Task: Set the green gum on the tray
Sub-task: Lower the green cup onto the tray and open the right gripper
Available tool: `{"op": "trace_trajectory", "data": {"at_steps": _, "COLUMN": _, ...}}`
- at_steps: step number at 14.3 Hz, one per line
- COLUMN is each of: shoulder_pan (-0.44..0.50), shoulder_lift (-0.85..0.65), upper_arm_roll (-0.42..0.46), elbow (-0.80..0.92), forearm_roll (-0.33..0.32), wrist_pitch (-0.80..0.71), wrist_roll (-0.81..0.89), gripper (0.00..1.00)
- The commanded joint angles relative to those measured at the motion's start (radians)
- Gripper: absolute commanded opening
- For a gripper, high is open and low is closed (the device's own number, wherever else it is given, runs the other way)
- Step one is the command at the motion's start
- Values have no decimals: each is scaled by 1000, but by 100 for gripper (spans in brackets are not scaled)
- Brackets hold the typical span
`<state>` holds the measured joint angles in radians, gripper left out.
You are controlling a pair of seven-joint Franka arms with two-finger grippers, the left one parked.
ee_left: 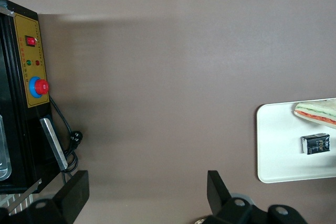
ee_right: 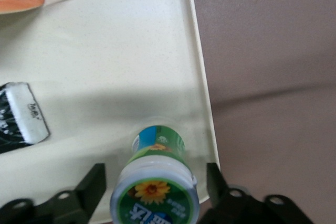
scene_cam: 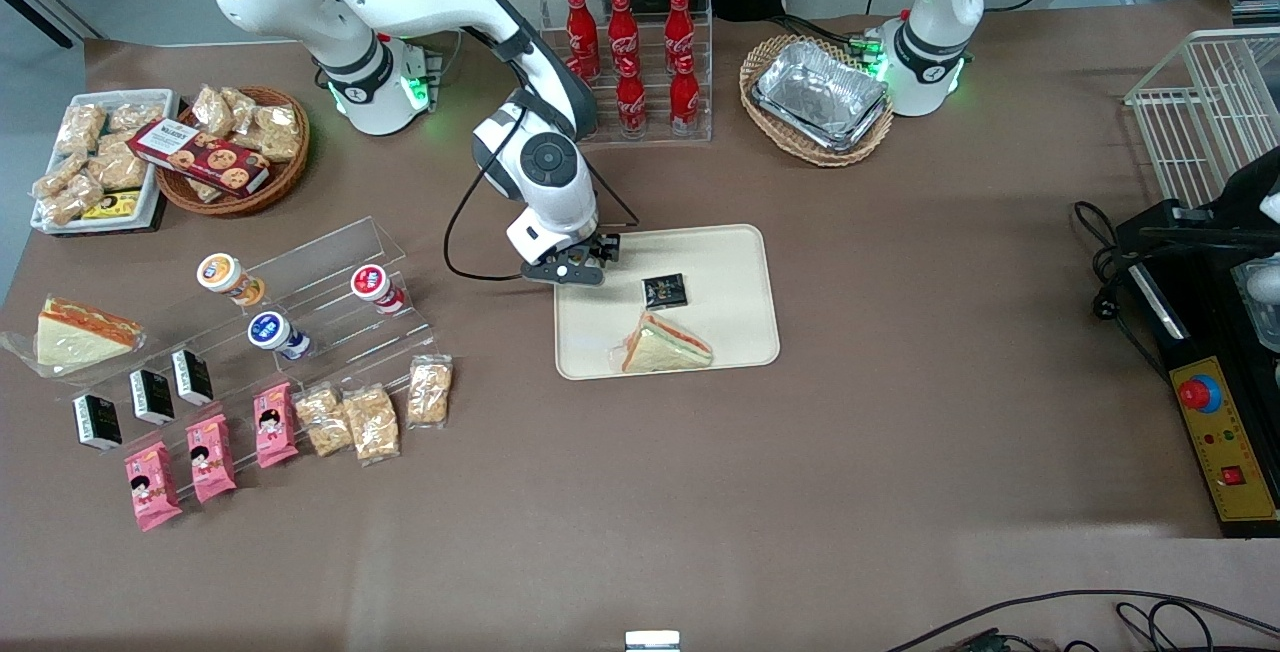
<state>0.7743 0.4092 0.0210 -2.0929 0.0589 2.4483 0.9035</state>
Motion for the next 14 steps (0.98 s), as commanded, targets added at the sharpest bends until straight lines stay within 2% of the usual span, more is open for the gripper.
{"op": "trace_trajectory", "data": {"at_steps": 1, "shoulder_pan": 6, "shoulder_lift": 13, "upper_arm_roll": -6, "elbow": -4, "forearm_roll": 12, "wrist_pitch": 32, "wrist_roll": 12, "gripper": 100}}
{"op": "trace_trajectory", "data": {"at_steps": 5, "shoulder_pan": 6, "shoulder_lift": 7, "upper_arm_roll": -6, "elbow": -4, "forearm_roll": 12, "wrist_pitch": 31, "wrist_roll": 12, "gripper": 100}}
{"op": "trace_trajectory", "data": {"at_steps": 7, "shoulder_pan": 0, "shoulder_lift": -51, "upper_arm_roll": -7, "elbow": -4, "forearm_roll": 12, "wrist_pitch": 3, "wrist_roll": 12, "gripper": 100}}
{"op": "trace_trajectory", "data": {"at_steps": 10, "shoulder_pan": -18, "shoulder_lift": -186, "upper_arm_roll": -18, "elbow": 16, "forearm_roll": 12, "wrist_pitch": -109, "wrist_roll": 0, "gripper": 100}}
{"op": "trace_trajectory", "data": {"at_steps": 14, "shoulder_pan": -134, "shoulder_lift": -314, "upper_arm_roll": -23, "elbow": 100, "forearm_roll": 13, "wrist_pitch": -299, "wrist_roll": -98, "gripper": 100}}
